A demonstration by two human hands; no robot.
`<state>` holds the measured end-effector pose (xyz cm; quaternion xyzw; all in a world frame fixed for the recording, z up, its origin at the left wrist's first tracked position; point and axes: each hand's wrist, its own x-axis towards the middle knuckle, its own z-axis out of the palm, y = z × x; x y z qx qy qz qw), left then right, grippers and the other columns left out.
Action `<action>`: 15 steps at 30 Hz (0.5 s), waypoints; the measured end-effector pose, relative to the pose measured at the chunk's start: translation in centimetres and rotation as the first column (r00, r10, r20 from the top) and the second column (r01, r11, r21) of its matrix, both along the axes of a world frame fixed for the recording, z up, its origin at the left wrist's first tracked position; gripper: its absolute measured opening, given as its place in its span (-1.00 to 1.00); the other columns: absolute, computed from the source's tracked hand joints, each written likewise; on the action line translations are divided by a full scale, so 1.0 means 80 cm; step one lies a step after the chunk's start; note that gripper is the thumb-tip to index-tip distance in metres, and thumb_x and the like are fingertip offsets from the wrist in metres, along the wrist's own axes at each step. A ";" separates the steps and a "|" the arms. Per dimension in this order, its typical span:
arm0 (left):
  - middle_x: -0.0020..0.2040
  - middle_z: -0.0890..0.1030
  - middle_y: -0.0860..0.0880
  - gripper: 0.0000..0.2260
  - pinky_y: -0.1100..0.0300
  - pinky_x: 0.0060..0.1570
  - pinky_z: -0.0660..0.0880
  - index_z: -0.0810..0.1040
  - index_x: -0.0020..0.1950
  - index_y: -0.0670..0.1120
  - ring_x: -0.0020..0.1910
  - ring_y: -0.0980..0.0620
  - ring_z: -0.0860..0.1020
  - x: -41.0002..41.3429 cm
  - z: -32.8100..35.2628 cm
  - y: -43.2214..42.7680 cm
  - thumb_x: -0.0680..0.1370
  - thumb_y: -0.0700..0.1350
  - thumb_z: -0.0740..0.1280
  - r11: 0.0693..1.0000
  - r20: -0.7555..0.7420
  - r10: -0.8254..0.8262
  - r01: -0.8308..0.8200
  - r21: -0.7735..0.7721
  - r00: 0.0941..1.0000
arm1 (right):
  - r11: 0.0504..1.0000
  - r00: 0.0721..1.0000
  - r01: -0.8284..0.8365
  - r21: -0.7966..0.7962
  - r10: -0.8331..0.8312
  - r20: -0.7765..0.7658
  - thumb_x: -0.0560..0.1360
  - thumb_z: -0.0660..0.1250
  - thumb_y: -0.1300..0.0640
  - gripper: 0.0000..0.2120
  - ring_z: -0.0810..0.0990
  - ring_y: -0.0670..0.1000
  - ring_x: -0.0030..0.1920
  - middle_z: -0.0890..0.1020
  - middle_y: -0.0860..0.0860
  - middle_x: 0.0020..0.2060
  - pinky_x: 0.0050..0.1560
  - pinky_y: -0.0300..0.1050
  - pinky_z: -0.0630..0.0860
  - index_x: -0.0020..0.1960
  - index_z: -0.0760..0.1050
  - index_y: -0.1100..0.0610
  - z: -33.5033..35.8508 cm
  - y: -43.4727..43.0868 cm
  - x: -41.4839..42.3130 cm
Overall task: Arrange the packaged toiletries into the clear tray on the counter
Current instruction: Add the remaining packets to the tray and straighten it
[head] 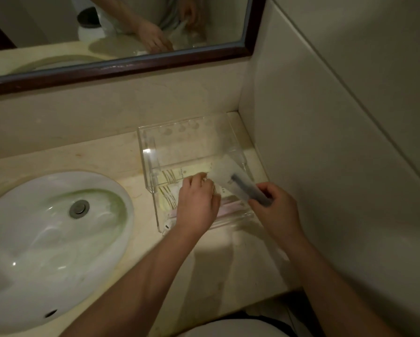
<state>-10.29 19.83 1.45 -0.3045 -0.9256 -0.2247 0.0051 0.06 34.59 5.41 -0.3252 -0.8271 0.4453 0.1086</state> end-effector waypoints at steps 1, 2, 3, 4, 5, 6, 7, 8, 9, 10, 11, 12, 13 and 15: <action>0.12 0.55 -0.11 -0.80 0.10 0.12 0.39 0.57 0.10 -0.14 0.11 -0.09 0.44 -0.001 0.008 -0.003 0.51 -0.16 0.30 0.988 0.073 0.063 -0.072 0.138 0.995 | 0.999 0.999 -0.032 0.042 0.032 -0.014 0.33 0.44 0.28 -0.80 0.61 -0.02 -0.17 0.65 -0.07 -0.23 -0.18 -0.15 0.49 -0.12 0.61 0.03 0.001 -0.001 -0.003; 0.03 0.57 -0.08 -0.81 0.17 0.06 0.41 0.57 0.10 -0.15 0.04 -0.01 0.48 -0.001 0.016 -0.008 0.51 -0.23 0.27 0.940 0.205 0.130 -0.186 0.285 0.970 | 0.992 0.997 -0.068 0.102 0.072 -0.034 0.32 0.45 0.29 -0.81 0.58 -0.03 -0.17 0.63 -0.07 -0.24 -0.16 -0.15 0.47 -0.14 0.62 0.04 0.001 -0.002 -0.005; -0.04 0.58 -0.03 -0.79 0.27 -0.04 0.45 0.55 0.12 -0.14 -0.06 0.12 0.51 -0.001 0.025 -0.015 0.52 -0.27 0.25 0.852 0.361 0.187 -0.334 0.403 0.914 | 0.981 0.991 -0.112 0.155 0.121 -0.050 0.32 0.46 0.29 -0.82 0.56 -0.04 -0.16 0.62 -0.08 -0.24 -0.15 -0.17 0.45 -0.15 0.63 0.05 0.002 -0.003 -0.009; -0.06 0.59 0.01 -0.77 0.36 -0.14 0.46 0.53 0.15 -0.10 -0.16 0.23 0.53 -0.001 0.032 -0.023 0.52 -0.28 0.25 0.758 0.509 0.201 -0.461 0.460 0.837 | 0.973 0.984 -0.160 0.165 0.170 -0.048 0.32 0.46 0.28 -0.83 0.55 -0.05 -0.16 0.60 -0.09 -0.25 -0.15 -0.19 0.43 -0.15 0.63 0.04 0.004 -0.003 -0.014; -0.05 0.60 0.04 -0.74 0.40 -0.20 0.47 0.51 0.18 -0.06 -0.19 0.27 0.54 -0.001 0.038 -0.033 0.52 -0.27 0.27 0.709 0.594 0.177 -0.520 0.476 0.785 | 0.970 0.976 -0.213 0.117 0.217 -0.021 0.34 0.46 0.26 -0.83 0.55 -0.08 -0.17 0.60 -0.11 -0.25 -0.16 -0.22 0.43 -0.15 0.63 0.02 0.007 -0.003 -0.021; -0.02 0.61 0.05 -0.72 0.37 -0.17 0.49 0.50 0.19 -0.03 -0.16 0.26 0.56 -0.003 0.040 -0.041 0.51 -0.24 0.30 0.708 0.628 0.129 -0.515 0.484 0.768 | 0.961 0.961 -0.276 0.032 0.275 0.030 0.35 0.46 0.24 -0.82 0.56 -0.11 -0.19 0.61 -0.13 -0.26 -0.18 -0.25 0.42 -0.15 0.63 -0.02 0.010 -0.002 -0.029; 0.00 0.63 0.04 -0.71 0.29 -0.11 0.53 0.51 0.19 -0.01 -0.11 0.19 0.59 -0.006 0.039 -0.049 0.48 -0.19 0.34 0.732 0.651 0.086 -0.491 0.472 0.754 | 0.936 0.931 -0.349 -0.051 0.352 0.095 0.37 0.46 0.24 -0.81 0.56 -0.16 -0.22 0.61 -0.14 -0.27 -0.20 -0.26 0.42 -0.16 0.61 -0.05 0.012 0.001 -0.040; -0.03 0.64 0.01 -0.74 0.19 -0.07 0.55 0.54 0.14 -0.01 -0.08 0.09 0.61 -0.011 0.034 -0.056 0.46 -0.13 0.38 0.754 0.666 0.069 -0.476 0.452 0.743 | 0.901 0.889 -0.421 -0.107 0.433 0.149 0.37 0.46 0.24 -0.79 0.56 -0.20 -0.25 0.62 -0.14 -0.28 -0.21 -0.25 0.42 -0.15 0.60 -0.07 0.013 0.003 -0.051; -0.09 0.65 -0.02 -0.79 0.09 -0.09 0.58 0.58 0.05 -0.03 -0.10 0.01 0.62 -0.014 0.031 -0.061 0.43 -0.09 0.42 0.770 0.677 0.104 -0.490 0.408 0.729 | 0.872 0.854 -0.467 -0.146 0.487 0.182 0.38 0.47 0.24 -0.79 0.56 -0.23 -0.29 0.62 -0.14 -0.29 -0.21 -0.25 0.44 -0.14 0.60 -0.06 0.012 0.004 -0.063; -0.17 0.65 -0.04 -0.84 0.02 -0.11 0.60 0.59 -0.07 -0.05 -0.15 -0.06 0.63 -0.018 0.025 -0.065 0.39 -0.06 0.44 0.768 0.682 0.165 -0.526 0.364 0.713 | 0.863 0.845 -0.471 -0.183 0.501 0.187 0.38 0.47 0.25 -0.79 0.55 -0.25 -0.33 0.62 -0.13 -0.27 -0.22 -0.27 0.45 -0.10 0.60 -0.03 0.010 0.003 -0.074; -0.24 0.65 -0.07 -0.87 -0.05 -0.13 0.61 0.58 -0.18 -0.07 -0.20 -0.11 0.64 -0.022 0.020 -0.068 0.35 -0.05 0.45 0.750 0.693 0.231 -0.579 0.320 0.682 | 0.874 0.861 -0.439 -0.209 0.476 0.179 0.39 0.48 0.25 -0.79 0.55 -0.24 -0.34 0.60 -0.12 -0.24 -0.26 -0.33 0.45 -0.05 0.60 0.00 0.006 0.002 -0.084; -0.28 0.65 -0.10 -0.86 -0.12 -0.14 0.62 0.57 -0.25 -0.09 -0.23 -0.14 0.65 -0.025 0.012 -0.070 0.31 -0.06 0.45 0.726 0.715 0.283 -0.630 0.276 0.639 | 0.899 0.892 -0.382 -0.215 0.419 0.170 0.39 0.49 0.23 -0.78 0.53 -0.22 -0.33 0.58 -0.11 -0.20 -0.32 -0.41 0.43 0.00 0.59 0.03 0.001 0.001 -0.093; -0.29 0.66 -0.11 -0.88 -0.15 -0.14 0.62 0.57 -0.28 -0.10 -0.25 -0.16 0.65 -0.025 0.010 -0.070 0.30 -0.08 0.44 0.711 0.735 0.320 -0.664 0.230 0.597 | 0.925 0.921 -0.317 -0.207 0.353 0.164 0.38 0.50 0.22 -0.75 0.51 -0.20 -0.31 0.56 -0.09 -0.17 -0.38 -0.48 0.39 0.03 0.58 0.05 -0.005 -0.002 -0.100; -0.33 0.66 -0.12 -0.92 -0.15 -0.15 0.62 0.56 -0.32 -0.10 -0.30 -0.15 0.67 -0.028 0.004 -0.067 0.32 -0.14 0.43 0.684 0.764 0.363 -0.709 0.170 0.533 | 0.961 0.959 -0.205 -0.186 0.235 0.156 0.36 0.52 0.19 -0.71 0.50 -0.15 -0.30 0.54 -0.05 -0.14 -0.41 -0.49 0.37 0.04 0.56 0.06 -0.018 -0.008 -0.109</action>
